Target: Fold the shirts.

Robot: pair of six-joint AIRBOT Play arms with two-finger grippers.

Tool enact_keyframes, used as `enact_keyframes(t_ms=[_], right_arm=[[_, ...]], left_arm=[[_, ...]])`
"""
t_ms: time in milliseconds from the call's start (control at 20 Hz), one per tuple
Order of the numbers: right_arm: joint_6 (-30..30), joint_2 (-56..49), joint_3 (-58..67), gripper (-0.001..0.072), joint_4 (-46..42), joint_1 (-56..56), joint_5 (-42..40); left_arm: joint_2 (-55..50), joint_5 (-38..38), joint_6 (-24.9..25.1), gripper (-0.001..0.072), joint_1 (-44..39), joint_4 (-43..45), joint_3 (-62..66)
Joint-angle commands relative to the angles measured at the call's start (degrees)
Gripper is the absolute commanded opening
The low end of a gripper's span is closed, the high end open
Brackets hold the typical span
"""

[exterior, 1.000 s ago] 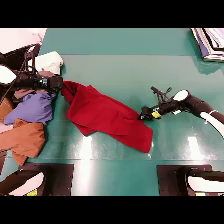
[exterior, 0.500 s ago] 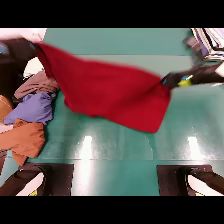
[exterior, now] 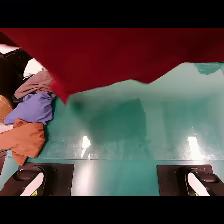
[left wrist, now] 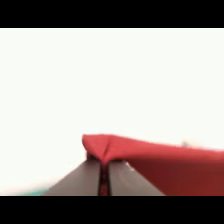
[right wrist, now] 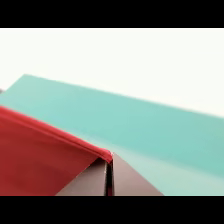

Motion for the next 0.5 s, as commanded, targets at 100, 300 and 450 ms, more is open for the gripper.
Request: enact_keyframes(t_ms=[100, 300, 450], right_arm=[[0.15, -2.95, 15.67, 0.0012, -0.13, -9.70, 9.09], [4.00, -12.57, 18.64, 0.0012, 0.20, -10.16, 16.39], [4.70, -19.50, 8.90, 0.0012, -0.81, -4.44, 16.68]], left_arm=[[-0.50, 0.52, -0.04, 0.0025, 0.07, 0.33, 2.14], [-5.09, -4.63, -0.11, 0.0026, 0.07, 1.22, -9.35], [-13.44, -8.48, -0.07, 0.0027, 0.07, 2.25, -19.12]])
